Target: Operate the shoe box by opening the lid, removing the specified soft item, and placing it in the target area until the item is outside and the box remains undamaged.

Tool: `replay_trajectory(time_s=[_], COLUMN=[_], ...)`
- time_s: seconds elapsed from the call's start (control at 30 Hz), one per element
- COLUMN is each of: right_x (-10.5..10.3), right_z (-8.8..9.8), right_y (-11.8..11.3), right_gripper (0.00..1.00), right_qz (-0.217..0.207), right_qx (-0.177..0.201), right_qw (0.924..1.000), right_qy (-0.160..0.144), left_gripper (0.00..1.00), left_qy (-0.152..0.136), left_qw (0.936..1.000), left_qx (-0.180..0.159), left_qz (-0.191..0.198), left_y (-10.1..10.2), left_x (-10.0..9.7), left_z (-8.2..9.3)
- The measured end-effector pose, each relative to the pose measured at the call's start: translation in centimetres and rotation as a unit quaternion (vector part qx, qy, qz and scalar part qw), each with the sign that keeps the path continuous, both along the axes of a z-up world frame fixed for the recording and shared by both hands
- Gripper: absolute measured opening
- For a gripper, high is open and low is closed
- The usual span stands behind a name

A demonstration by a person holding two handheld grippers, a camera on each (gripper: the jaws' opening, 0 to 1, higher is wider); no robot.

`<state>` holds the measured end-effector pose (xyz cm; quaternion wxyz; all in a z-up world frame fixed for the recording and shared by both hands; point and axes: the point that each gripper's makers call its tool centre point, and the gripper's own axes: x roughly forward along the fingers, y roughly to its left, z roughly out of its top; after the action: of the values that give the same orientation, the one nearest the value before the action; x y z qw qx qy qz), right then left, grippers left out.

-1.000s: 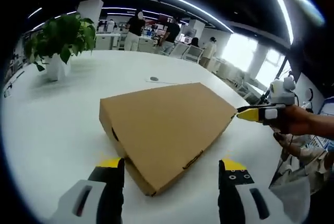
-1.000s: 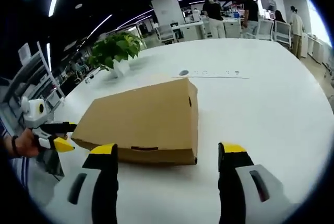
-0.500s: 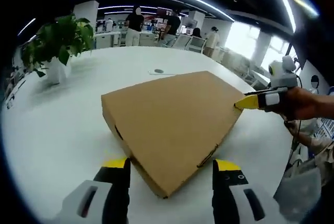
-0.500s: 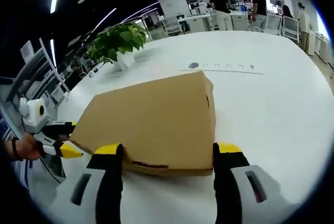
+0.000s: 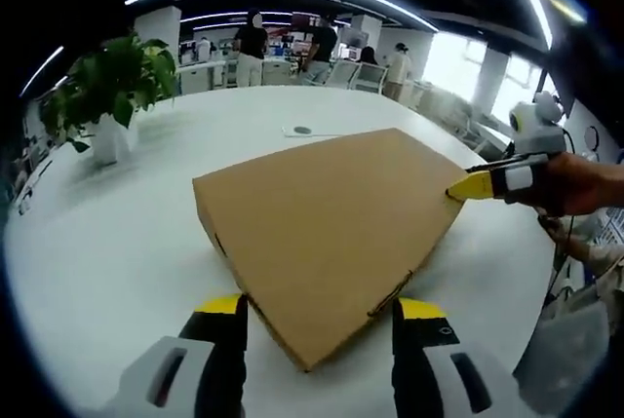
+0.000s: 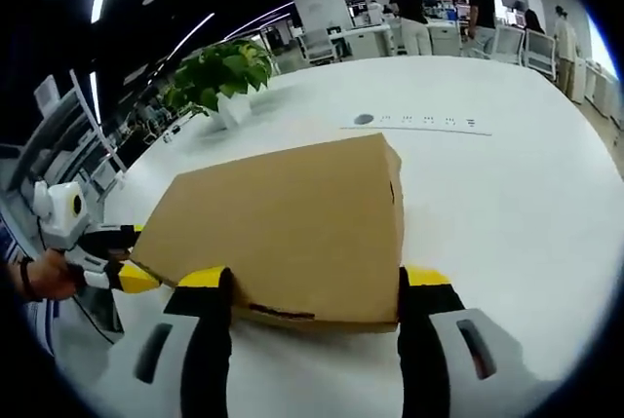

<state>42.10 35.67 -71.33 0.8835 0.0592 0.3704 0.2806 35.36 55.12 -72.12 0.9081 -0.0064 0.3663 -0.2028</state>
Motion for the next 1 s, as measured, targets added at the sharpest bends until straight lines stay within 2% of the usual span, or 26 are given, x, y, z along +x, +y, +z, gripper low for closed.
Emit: replay_trajectory(time_s=[0.1, 0.43, 0.83, 1.0], right_x=[-1.1, -3.8, -6.4, -6.7], right_z=[0.1, 0.0, 0.0, 0.0], right_y=[1.2, 4.5, 6.9, 7.4], right_gripper=[0.65, 0.64, 0.63, 0.63], right_qz=[-0.004, 0.014, 0.026, 0.034], right_qx=[-0.001, 0.000, 0.002, -0.003], right_qw=[1.0000, 0.9999, 0.9996, 0.9993], right_qy=[0.003, 0.004, 0.010, 0.016], left_gripper=[0.59, 0.58, 0.58, 0.56], left_qy=[-0.005, 0.001, 0.005, 0.008], left_qw=[0.9997, 0.9998, 0.9997, 0.9997], left_qx=[0.021, 0.021, 0.022, 0.022], left_qz=[-0.009, 0.004, 0.007, 0.002], left_y=[1.1, 4.5, 6.9, 7.2], left_x=[-1.0, -4.2, -7.1, -7.9], left_z=[-0.2, -0.3, -0.3, -0.1])
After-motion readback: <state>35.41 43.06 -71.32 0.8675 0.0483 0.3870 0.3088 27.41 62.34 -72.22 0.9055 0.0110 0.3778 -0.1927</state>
